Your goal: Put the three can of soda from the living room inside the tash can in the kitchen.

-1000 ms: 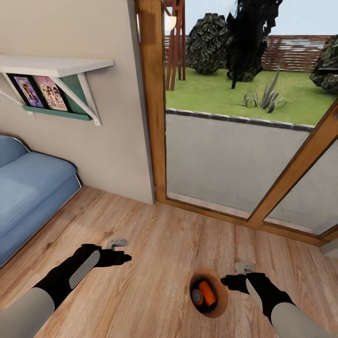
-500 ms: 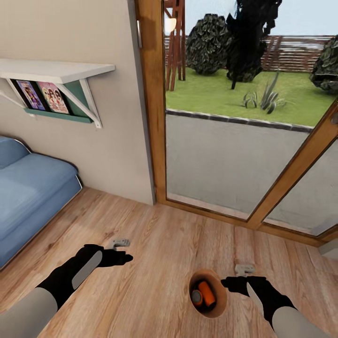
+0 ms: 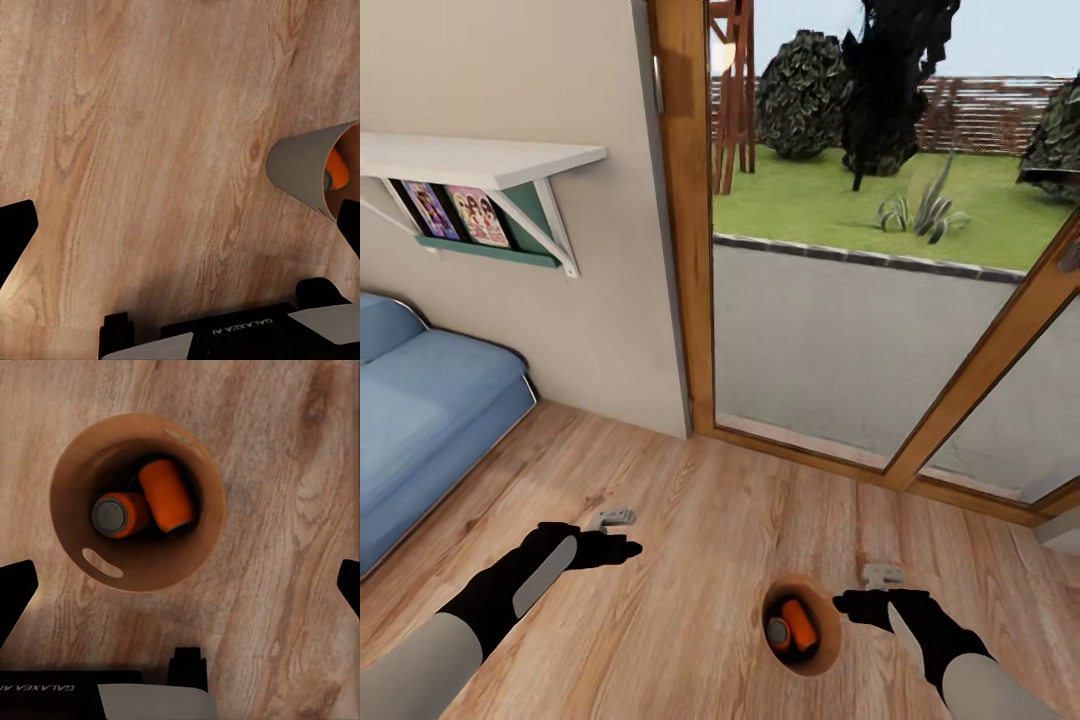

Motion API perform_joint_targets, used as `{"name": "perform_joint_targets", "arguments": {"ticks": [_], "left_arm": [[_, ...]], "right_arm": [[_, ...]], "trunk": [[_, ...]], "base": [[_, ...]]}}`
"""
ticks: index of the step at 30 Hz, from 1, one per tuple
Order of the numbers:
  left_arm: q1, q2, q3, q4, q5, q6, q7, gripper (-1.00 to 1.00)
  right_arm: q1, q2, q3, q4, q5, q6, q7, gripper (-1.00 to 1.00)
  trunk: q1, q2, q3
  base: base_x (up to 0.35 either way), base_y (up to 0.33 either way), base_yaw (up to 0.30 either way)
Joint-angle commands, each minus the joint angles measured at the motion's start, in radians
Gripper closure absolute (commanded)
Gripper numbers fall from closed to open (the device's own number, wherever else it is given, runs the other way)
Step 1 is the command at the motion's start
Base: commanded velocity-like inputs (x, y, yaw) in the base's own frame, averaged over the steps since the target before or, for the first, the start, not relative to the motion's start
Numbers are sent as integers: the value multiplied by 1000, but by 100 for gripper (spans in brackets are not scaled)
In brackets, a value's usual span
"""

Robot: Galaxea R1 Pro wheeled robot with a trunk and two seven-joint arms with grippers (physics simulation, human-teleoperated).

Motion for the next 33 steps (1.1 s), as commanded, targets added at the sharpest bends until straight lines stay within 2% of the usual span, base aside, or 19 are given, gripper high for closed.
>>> {"name": "perform_joint_targets", "arguments": {"ticks": [1,8,17,33], "left_arm": [[0,0,0,0,0,-1,0,-100],[0,0,0,16,0,-15,0,-100],[0,1,0,91,0,-65,0,-100],[1,1,-1,171,0,-114,-2,-100]], "right_arm": [[0,-1,0,0,0,0,0,-100],[2,-7,-2,-2,0,1,-1,-100],[7,-19,-2,-2,0,6,0,-100],[16,-20,-1,-1,0,4,0,-100]], "trunk": [[-4,7,3],[-31,56,25],[-65,119,53],[-127,231,104]], "base": [[0,0,0],[0,0,0],[0,0,0],[0,0,0]]}}
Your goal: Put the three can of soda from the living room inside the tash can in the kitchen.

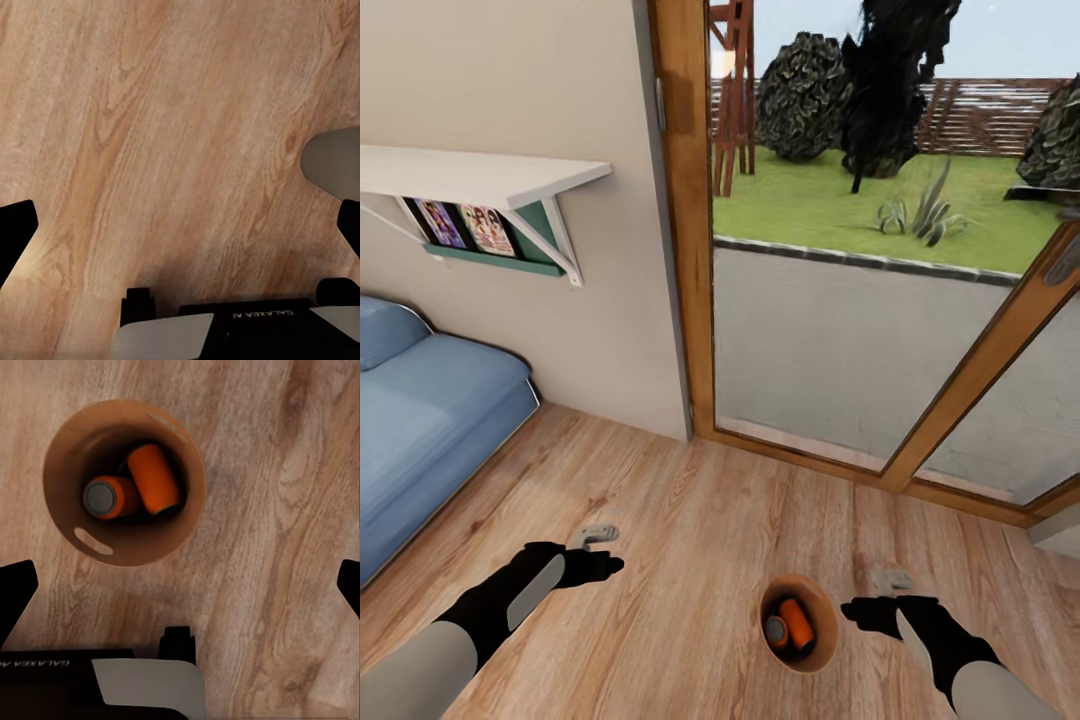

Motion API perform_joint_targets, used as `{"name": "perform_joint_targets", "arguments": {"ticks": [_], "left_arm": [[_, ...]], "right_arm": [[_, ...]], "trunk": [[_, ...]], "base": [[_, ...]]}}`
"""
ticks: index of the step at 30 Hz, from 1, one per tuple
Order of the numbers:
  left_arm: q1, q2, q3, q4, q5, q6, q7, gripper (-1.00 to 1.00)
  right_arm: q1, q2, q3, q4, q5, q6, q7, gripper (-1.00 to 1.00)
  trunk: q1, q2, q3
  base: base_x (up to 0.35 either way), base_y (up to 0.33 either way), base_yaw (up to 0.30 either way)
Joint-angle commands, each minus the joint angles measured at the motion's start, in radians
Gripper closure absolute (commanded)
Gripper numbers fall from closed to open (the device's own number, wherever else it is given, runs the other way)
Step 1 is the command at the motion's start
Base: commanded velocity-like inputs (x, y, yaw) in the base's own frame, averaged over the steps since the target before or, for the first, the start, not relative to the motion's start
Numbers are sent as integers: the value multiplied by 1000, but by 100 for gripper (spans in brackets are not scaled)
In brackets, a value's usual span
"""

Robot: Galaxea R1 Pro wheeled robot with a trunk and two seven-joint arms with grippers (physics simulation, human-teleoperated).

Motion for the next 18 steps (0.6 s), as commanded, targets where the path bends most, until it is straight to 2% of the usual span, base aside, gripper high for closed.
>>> {"name": "perform_joint_targets", "arguments": {"ticks": [1,18], "left_arm": [[0,0,0,1,0,-2,0,-100],[1,0,0,6,0,-10,1,-100]], "right_arm": [[3,0,0,0,0,0,0,-100],[14,-1,0,0,0,-1,0,-100]], "trunk": [[-4,7,3],[-69,126,57]], "base": [[0,0,0],[0,0,0]]}}
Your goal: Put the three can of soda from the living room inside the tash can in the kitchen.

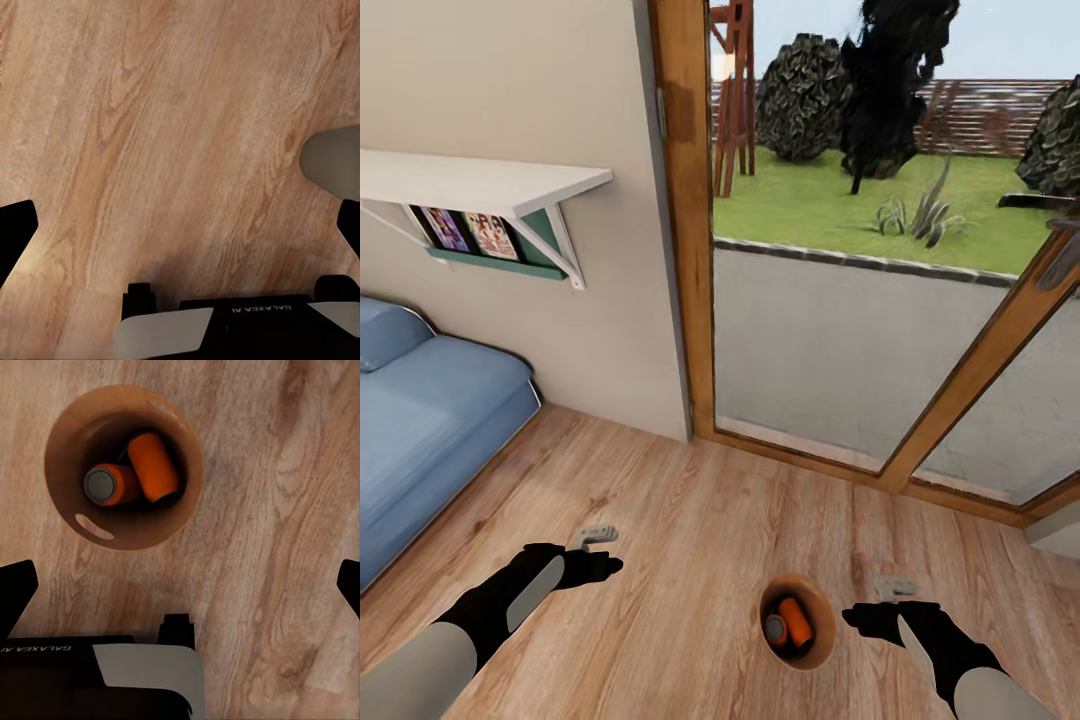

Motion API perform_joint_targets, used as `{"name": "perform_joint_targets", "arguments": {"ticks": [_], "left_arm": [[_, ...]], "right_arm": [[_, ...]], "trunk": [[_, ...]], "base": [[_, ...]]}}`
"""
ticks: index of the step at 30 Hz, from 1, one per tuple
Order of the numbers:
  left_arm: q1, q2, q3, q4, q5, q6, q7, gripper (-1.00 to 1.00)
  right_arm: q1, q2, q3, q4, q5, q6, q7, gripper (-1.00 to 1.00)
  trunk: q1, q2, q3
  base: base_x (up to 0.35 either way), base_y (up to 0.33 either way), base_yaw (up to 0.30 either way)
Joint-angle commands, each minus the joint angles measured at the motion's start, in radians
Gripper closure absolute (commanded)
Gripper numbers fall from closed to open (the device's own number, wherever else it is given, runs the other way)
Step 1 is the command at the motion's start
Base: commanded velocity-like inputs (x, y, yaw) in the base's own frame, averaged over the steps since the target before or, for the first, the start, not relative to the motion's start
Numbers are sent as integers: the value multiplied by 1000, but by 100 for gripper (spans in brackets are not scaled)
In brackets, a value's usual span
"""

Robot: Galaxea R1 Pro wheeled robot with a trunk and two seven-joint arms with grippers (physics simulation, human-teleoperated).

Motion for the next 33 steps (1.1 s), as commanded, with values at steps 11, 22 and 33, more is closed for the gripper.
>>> {"name": "perform_joint_targets", "arguments": {"ticks": [11,22,33], "left_arm": [[0,0,0,87,0,-28,0,-100],[0,0,0,213,0,-84,-1,-100],[1,-2,0,234,0,-93,0,-100]], "right_arm": [[14,-5,-1,0,0,-2,-1,-100],[26,-26,-2,0,0,-2,0,-100],[37,-29,-2,0,0,-2,-1,-100]], "trunk": [[-42,77,35],[-84,154,69],[-127,231,104]], "base": [[0,0,0],[0,0,0],[0,0,0]]}}
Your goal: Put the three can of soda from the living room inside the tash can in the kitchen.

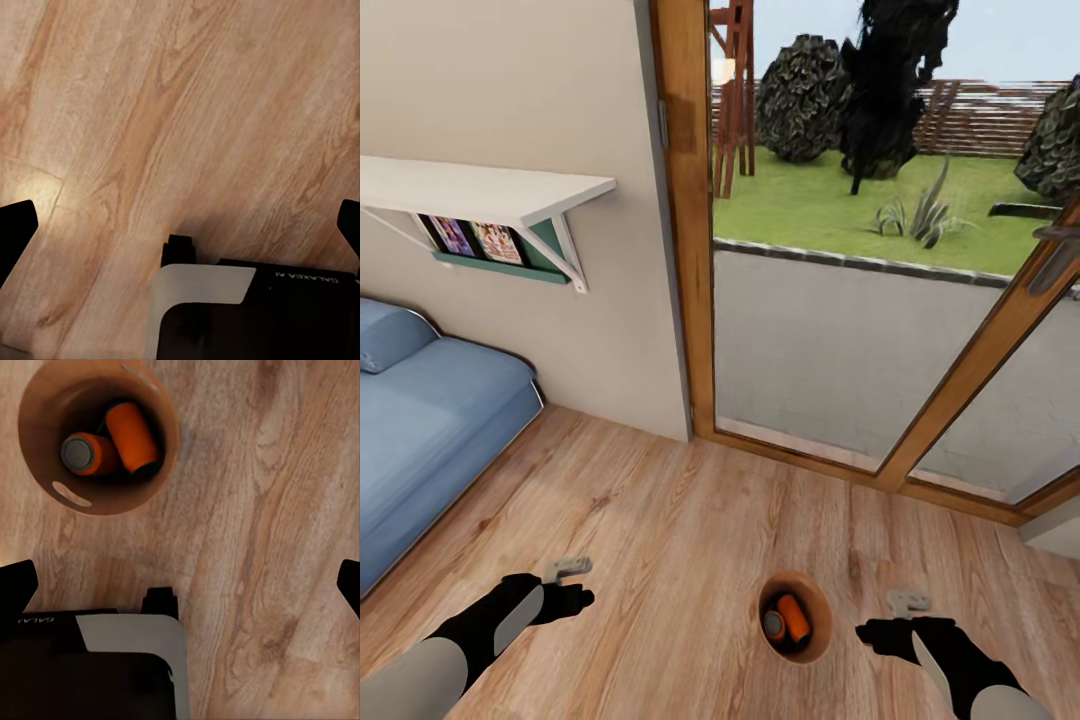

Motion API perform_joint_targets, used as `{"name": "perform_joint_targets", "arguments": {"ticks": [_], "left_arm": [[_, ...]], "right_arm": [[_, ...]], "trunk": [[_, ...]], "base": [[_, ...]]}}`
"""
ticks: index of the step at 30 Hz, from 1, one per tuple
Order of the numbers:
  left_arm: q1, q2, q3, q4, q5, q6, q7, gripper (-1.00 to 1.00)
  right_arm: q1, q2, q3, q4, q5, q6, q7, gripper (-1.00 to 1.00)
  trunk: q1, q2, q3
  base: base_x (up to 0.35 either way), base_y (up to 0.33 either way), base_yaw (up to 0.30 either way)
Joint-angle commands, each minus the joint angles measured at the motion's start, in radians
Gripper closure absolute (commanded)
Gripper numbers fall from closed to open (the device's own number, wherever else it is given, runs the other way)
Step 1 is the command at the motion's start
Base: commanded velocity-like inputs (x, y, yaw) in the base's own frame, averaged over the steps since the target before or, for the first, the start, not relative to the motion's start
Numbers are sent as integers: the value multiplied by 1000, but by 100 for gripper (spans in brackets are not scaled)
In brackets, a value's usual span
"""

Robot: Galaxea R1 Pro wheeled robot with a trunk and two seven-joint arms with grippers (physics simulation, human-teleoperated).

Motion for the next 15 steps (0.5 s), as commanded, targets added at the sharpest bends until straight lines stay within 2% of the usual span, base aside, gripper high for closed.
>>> {"name": "perform_joint_targets", "arguments": {"ticks": [1,10,15], "left_arm": [[0,0,0,0,0,0,0,-100],[0,-1,1,12,0,-16,0,-100],[0,-3,0,75,-1,-54,-1,-100]], "right_arm": [[2,0,0,0,0,0,0,-100],[16,-10,0,0,0,-1,0,-100],[33,-15,0,0,-1,-1,0,-100]], "trunk": [[0,0,0],[0,0,0],[0,0,0]], "base": [[0,0,0],[0,0,0],[0,0,0]]}}
